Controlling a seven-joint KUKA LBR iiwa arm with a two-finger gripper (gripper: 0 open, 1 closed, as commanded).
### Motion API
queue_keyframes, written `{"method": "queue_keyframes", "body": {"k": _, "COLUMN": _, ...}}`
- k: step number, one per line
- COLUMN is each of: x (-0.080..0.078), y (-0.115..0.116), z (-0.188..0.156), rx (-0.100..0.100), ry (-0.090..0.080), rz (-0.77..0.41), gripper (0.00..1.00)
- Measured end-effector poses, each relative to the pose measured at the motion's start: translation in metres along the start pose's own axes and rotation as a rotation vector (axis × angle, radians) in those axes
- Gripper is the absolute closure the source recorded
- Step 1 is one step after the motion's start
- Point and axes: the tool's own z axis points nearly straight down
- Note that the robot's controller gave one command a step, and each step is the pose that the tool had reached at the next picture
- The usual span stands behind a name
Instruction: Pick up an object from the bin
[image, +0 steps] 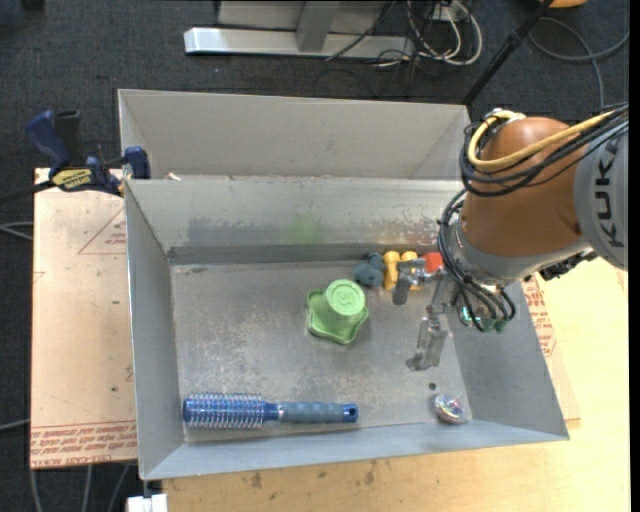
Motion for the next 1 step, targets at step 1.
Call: {"method": "queue_keyframes", "body": {"k": 1, "x": -0.0616, "y": 0.0339, "z": 0.1111, "rx": 0.002, "ry": -0.031, "rz": -0.236, "gripper": 0.0}}
